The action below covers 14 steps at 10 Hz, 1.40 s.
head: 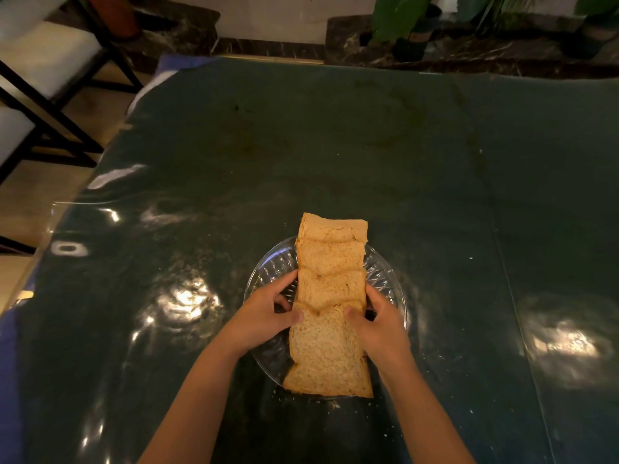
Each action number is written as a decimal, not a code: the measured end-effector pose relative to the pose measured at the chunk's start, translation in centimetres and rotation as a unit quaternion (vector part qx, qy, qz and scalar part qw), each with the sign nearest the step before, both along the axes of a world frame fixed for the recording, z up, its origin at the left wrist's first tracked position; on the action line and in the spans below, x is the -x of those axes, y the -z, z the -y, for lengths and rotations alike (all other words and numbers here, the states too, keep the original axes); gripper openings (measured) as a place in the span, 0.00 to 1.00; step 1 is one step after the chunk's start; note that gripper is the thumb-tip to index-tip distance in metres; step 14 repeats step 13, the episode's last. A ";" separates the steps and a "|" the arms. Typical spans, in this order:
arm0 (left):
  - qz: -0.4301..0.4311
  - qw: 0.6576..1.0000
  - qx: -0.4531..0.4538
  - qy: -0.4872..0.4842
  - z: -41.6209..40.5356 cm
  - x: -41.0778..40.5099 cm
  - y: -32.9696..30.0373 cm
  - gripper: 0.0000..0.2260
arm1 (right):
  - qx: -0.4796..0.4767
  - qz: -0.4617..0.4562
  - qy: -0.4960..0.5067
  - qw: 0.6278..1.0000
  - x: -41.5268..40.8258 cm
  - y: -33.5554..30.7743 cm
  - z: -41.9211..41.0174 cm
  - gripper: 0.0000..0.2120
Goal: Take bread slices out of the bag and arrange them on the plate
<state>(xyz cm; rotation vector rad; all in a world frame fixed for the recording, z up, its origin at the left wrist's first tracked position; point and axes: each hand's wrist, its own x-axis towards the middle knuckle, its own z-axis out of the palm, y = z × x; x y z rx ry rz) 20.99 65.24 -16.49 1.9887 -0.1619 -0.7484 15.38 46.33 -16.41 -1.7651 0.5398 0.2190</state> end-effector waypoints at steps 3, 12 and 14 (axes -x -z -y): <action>-0.038 0.999 0.009 0.035 -0.3 -1.6 0.2 0.45 | -0.041 -0.003 -0.054 0.998 -1.6 -0.9 1.2 0.26; 0.006 0.988 0.042 -0.152 -0.7 2.1 0.4 0.23 | 0.098 0.016 -0.004 0.995 0.0 -0.5 0.5 0.26; 0.024 0.983 0.017 -0.182 -1.1 2.1 -0.2 0.19 | 0.111 0.015 0.013 0.994 0.1 -1.2 1.4 0.27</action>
